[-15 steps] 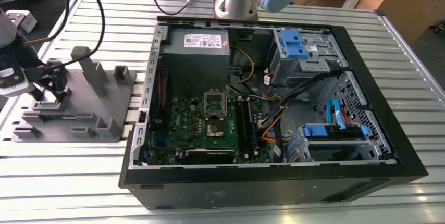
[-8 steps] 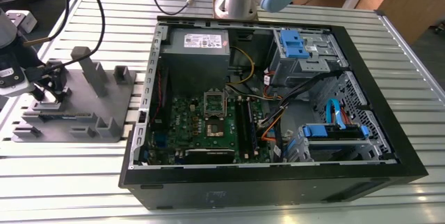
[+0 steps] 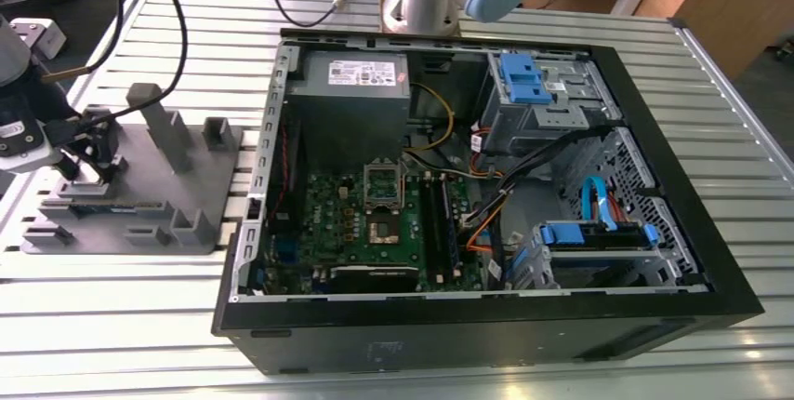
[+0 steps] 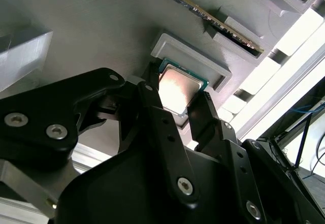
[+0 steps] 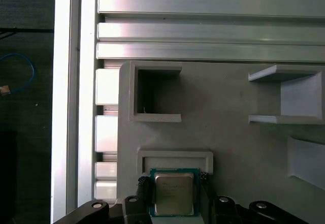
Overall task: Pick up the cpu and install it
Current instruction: 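Pick up the cpu and move it towards the insertion slot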
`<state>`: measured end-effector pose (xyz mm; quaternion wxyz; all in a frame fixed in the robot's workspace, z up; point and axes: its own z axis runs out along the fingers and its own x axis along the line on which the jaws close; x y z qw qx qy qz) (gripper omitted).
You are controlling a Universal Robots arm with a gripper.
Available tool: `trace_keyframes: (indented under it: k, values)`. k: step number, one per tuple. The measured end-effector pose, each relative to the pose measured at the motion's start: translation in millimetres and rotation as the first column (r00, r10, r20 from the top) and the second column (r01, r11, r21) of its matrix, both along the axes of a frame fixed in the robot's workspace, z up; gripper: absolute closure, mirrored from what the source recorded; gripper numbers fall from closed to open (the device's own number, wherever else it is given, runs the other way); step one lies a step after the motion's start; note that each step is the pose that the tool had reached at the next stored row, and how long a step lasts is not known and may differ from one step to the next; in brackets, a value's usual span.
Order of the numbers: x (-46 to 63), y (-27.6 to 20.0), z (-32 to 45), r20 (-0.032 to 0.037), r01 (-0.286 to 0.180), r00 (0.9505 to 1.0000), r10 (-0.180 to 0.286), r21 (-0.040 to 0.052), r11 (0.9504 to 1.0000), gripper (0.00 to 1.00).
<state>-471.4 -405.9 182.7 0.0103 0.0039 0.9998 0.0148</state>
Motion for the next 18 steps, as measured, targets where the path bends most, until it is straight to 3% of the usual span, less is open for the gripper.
trace_keyframes:
  k: [6,18]
  values:
    - [0.0,0.0,0.2,0.0002,0.0,1.0,0.0,0.0009,1.0,0.53]
    - [0.0,0.0,8.8,-0.0001,0.0,1.0,0.0,0.0021,1.0,0.53]
